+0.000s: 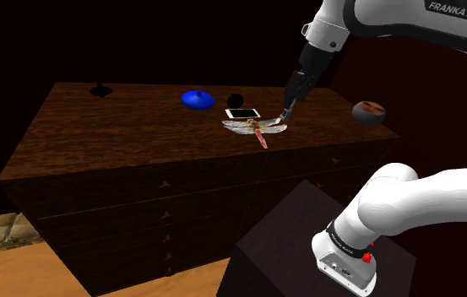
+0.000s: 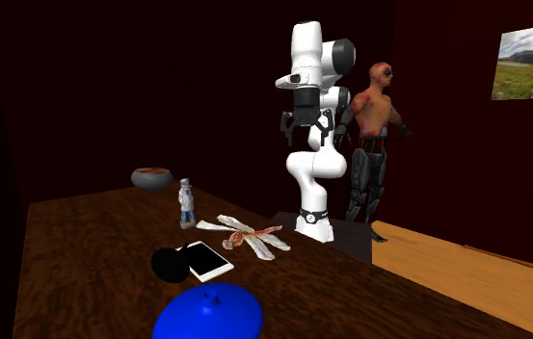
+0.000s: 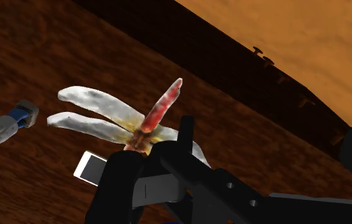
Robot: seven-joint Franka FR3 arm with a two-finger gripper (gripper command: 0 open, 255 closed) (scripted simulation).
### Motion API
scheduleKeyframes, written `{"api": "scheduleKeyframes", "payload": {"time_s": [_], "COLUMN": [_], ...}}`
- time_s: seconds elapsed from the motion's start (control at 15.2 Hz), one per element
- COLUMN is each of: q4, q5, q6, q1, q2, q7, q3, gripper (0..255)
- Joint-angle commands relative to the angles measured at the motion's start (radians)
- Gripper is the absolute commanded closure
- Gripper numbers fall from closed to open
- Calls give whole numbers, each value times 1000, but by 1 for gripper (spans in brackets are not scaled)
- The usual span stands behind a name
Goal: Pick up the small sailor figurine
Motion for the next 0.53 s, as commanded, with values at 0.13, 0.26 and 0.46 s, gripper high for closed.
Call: {"api": "scheduleKeyframes", "payload": {"time_s": [0.13, 0.26, 0.46], "q4": [-3, -1, 12], "q5": [-29, -56, -94], "q6": [24, 49, 88], "q1": [-13, -26, -44], "q2": [25, 55, 109], "q7": [-49, -98, -169], "q3": [-36, -71, -124], "gripper": [0, 0, 0]}}
